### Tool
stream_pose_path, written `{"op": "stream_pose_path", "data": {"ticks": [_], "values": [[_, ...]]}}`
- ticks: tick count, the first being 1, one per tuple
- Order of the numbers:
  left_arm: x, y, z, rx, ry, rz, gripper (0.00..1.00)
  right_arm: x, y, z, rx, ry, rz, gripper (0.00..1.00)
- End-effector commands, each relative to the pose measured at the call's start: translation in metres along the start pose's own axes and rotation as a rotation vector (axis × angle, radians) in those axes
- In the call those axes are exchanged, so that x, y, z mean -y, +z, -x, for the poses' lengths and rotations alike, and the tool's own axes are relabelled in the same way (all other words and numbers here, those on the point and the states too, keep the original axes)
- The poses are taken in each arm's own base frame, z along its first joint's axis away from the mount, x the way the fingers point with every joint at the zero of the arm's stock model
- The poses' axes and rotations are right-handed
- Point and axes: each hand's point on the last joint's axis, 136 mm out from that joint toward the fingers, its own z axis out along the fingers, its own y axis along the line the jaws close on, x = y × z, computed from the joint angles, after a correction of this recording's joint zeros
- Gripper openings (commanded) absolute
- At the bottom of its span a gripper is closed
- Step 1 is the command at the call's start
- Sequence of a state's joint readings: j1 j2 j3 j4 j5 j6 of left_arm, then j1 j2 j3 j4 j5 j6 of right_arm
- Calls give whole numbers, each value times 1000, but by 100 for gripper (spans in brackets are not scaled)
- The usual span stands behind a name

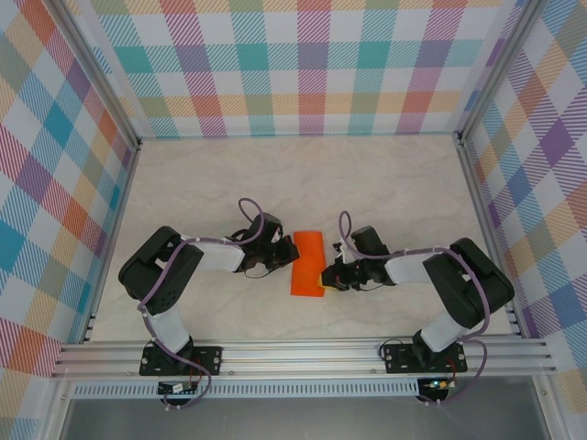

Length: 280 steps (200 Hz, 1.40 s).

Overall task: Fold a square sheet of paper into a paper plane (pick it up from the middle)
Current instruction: Fold the square sheet of paper in half at the center of the table.

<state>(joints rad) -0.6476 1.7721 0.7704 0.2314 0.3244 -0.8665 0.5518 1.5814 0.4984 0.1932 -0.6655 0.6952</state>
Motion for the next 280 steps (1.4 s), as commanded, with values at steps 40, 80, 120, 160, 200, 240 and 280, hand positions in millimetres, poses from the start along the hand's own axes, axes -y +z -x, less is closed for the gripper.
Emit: {"op": "stream_pose_path", "data": {"ticks": [40,80,120,160,200,240,280], "values": [[-40,9,-28,-88,-17,147,0,5,7,-17,-52,0,-2,5],[-41,9,-28,-91,-19,147,0,28,12,-28,-78,35,-58,4],[-41,9,-28,-91,-18,149,0,6,5,-23,-58,-1,-17,5],[-40,9,-28,-93,-18,146,0,0,1,-27,-59,-26,1,6],[-39,9,-28,-91,-19,145,0,23,10,-40,-99,19,-42,5],[-40,9,-28,-93,-19,148,0,31,9,-42,-103,32,-85,4],[-40,9,-28,-92,-18,147,0,6,0,-28,-67,-15,-74,4]]}}
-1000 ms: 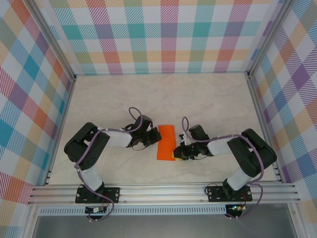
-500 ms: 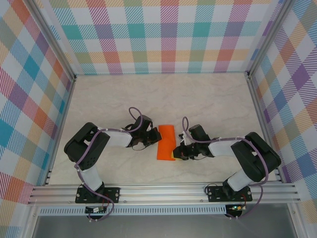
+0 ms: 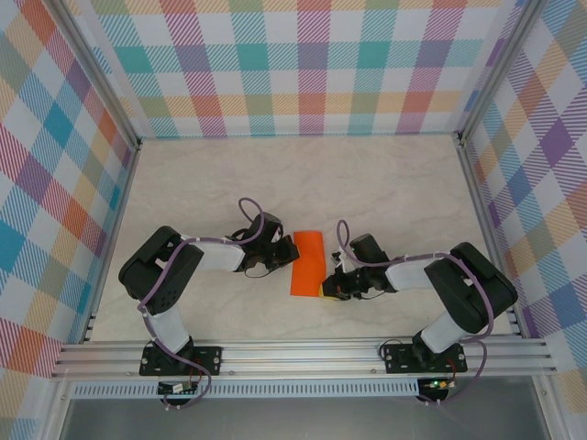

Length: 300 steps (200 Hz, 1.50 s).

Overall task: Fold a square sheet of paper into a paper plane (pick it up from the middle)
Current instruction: Fold the square sheet of paper in half at the center of the table.

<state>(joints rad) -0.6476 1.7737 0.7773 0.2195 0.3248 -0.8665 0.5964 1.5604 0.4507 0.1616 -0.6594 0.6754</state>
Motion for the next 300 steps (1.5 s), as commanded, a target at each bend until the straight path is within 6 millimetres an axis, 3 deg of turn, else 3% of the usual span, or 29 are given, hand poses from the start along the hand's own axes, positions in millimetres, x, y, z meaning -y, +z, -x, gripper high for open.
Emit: {"op": "stream_pose_path", "data": {"ticks": [1,43,77,118,132,154,181,207,230,252,300], "values": [[-40,9,-28,-88,-15,141,0,-4,-5,0,-3,-10,-43,4],[-41,9,-28,-88,-17,145,0,-15,-16,25,79,-19,-109,5],[-41,9,-29,-93,-18,144,0,-24,-6,18,21,-37,-71,5],[-41,9,-28,-89,-16,143,0,-1,9,-4,-46,-10,-135,5],[-41,9,-28,-91,-17,143,0,11,11,-7,-47,8,-171,5],[-41,10,-29,-92,-17,145,0,13,11,-7,-55,15,-185,4],[-42,10,-29,-94,-16,148,0,-17,0,9,5,-39,-126,4],[-43,9,-29,-92,-11,154,0,-36,-25,44,128,-58,-77,5],[-45,10,-30,-94,-13,156,0,-31,-34,70,186,-23,-75,5],[-45,9,-30,-95,-14,157,0,-34,-26,84,171,-22,-57,5],[-46,10,-31,-98,-13,161,0,-10,-12,95,165,14,-115,3]]}}
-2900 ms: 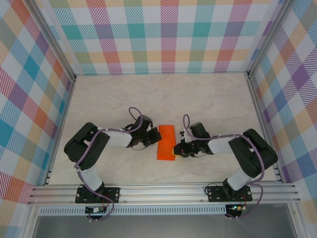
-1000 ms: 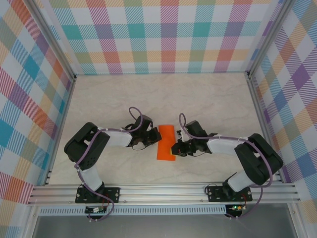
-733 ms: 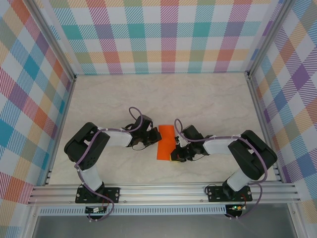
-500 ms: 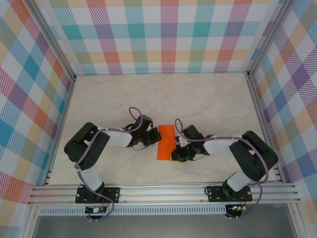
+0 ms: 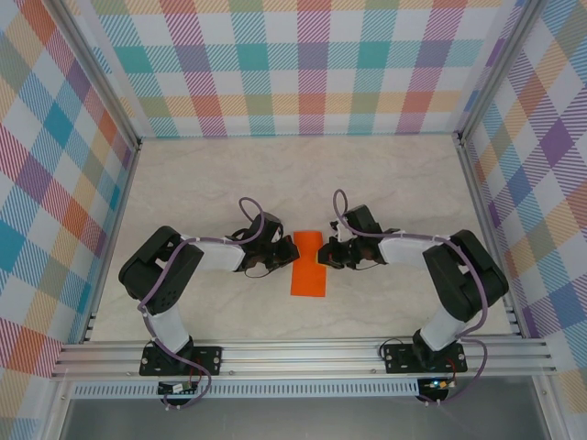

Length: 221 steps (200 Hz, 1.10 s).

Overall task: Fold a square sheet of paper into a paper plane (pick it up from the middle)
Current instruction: Fold the square sheet of paper in half at the center of the table.

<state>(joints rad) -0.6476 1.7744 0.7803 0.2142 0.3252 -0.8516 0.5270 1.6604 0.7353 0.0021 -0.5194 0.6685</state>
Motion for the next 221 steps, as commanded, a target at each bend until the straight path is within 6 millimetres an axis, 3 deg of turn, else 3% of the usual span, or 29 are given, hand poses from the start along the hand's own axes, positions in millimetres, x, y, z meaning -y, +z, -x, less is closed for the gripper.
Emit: {"op": "stream_pose_path", "data": {"ticks": [1,57,69,90,114,132,164,221], "values": [[-45,10,-31,-97,-27,158,0,6,5,6,7,-7,-18,3],[-48,12,-31,-98,-28,166,0,48,18,-10,-32,59,-126,3],[-47,13,-30,-99,-25,164,0,46,16,-11,-33,59,-119,3],[-49,12,-30,-98,-22,175,0,23,10,-6,-29,25,-49,3],[-50,11,-31,-100,-20,179,0,-5,-3,11,8,-12,34,4],[-50,11,-32,-101,-19,181,0,-12,-9,23,34,-19,61,4],[-49,11,-31,-101,-19,177,0,-6,-6,34,32,-10,63,5],[-52,10,-32,-98,-21,184,0,28,14,27,-15,41,-18,4]]}}
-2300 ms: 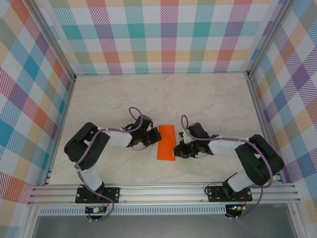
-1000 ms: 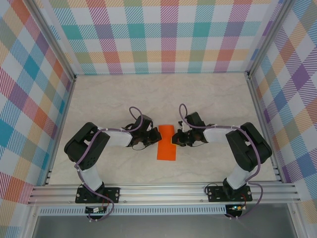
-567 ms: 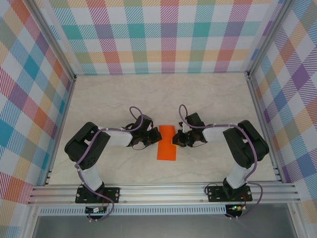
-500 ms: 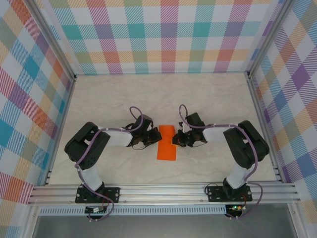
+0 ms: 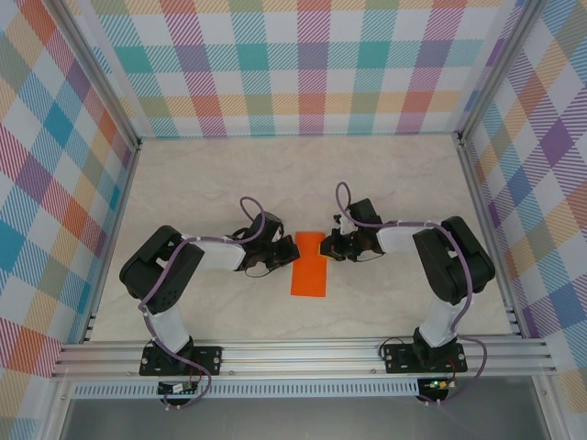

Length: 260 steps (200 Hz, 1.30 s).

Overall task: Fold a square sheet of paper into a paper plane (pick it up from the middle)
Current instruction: Fold the square sheet of paper in half at the center of the table.

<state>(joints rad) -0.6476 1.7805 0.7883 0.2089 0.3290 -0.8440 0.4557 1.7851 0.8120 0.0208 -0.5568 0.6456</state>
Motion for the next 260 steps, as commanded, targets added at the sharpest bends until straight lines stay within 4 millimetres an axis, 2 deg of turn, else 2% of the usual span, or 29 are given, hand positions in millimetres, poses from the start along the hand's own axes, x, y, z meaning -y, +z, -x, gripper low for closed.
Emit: {"op": "stream_pose_path", "data": {"ticks": [1,23,71,98,129,179,200,240,260], "values": [[-52,10,-32,-94,-28,183,0,13,7,-4,-26,-2,-29,4],[-52,10,-32,-95,-26,185,0,15,6,-4,-25,4,-35,4],[-52,10,-33,-101,-23,189,0,-15,-16,15,25,-37,35,4],[-53,10,-33,-100,-25,191,0,-22,-16,26,29,-46,55,5],[-52,10,-32,-98,-25,190,0,-12,-6,31,18,-28,36,4],[-53,10,-33,-99,-25,193,0,13,8,28,-4,13,-21,4],[-54,10,-33,-101,-26,197,0,15,8,28,-7,20,-35,4],[-54,9,-33,-99,-25,197,0,-15,-11,41,29,-31,23,4],[-54,9,-33,-101,-26,196,0,-23,-17,51,46,-42,49,4]]}}
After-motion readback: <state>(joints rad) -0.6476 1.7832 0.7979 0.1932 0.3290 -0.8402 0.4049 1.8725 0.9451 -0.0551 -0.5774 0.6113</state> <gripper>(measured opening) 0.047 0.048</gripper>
